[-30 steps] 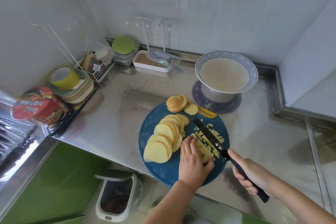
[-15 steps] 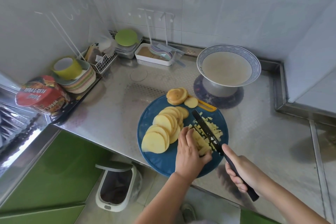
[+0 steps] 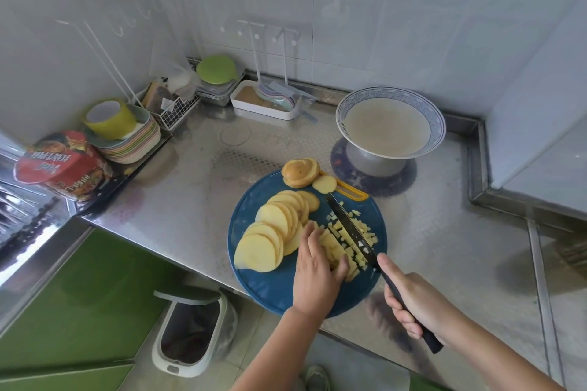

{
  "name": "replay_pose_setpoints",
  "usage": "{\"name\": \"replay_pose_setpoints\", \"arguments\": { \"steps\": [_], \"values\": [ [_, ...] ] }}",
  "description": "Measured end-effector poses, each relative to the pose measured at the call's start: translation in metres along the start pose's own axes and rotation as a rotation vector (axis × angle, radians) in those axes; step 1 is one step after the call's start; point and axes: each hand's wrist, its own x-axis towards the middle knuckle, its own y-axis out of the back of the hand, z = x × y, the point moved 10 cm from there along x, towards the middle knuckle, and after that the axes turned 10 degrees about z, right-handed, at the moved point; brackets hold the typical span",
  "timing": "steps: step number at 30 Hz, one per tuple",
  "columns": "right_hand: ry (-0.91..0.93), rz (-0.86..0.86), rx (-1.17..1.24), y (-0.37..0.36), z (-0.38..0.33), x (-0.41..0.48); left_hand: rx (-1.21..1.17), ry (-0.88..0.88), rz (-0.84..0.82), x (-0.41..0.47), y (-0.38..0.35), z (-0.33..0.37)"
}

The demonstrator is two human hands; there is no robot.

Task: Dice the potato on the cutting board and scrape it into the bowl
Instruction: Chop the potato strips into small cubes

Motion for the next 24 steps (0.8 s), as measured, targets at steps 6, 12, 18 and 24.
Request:
{"name": "replay_pose_setpoints", "arguments": {
  "steps": [6, 12, 18, 24],
  "values": [
    [0.037, -0.018, -0.006, -0.001, -0.010, 0.001, -0.091, 0.192, -0.025, 0.012, 0.001, 0.001],
    [0.054, 0.002, 0.008, 0.000, -0.011, 0.001, -0.194, 0.308, -0.032, 0.025, 0.008, -0.009],
    [0.065, 0.015, 0.015, -0.001, -0.007, 0.000, -0.197, 0.320, -0.090, 0.029, 0.004, -0.009],
    [0.084, 0.012, 0.011, -0.003, -0.007, -0.002, -0.206, 0.351, -0.103, 0.032, 0.004, -0.007]
  ]
}}
